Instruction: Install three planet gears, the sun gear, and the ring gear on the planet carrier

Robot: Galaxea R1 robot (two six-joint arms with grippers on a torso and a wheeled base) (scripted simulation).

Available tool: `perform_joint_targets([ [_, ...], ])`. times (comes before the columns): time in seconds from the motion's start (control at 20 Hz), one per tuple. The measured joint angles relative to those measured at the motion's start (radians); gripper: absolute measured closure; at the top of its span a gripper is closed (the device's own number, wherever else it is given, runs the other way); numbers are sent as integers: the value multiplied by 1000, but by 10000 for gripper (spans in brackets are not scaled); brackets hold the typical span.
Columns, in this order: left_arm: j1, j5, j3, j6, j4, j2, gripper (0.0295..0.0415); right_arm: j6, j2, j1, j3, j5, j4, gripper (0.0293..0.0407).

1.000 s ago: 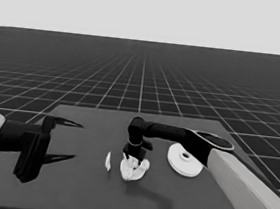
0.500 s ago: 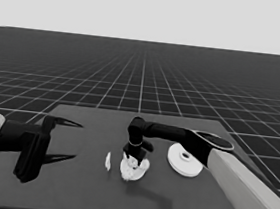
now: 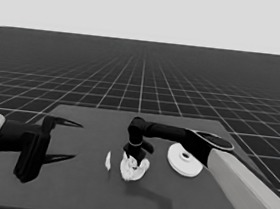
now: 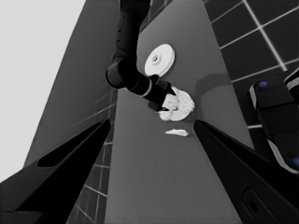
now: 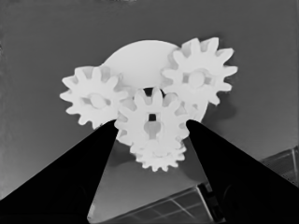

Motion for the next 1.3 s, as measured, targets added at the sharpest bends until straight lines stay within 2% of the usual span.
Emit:
perform_joint_targets([
  [1.3, 0, 0, 0, 0, 0, 0, 326, 272, 0, 0, 0, 0, 0, 391],
])
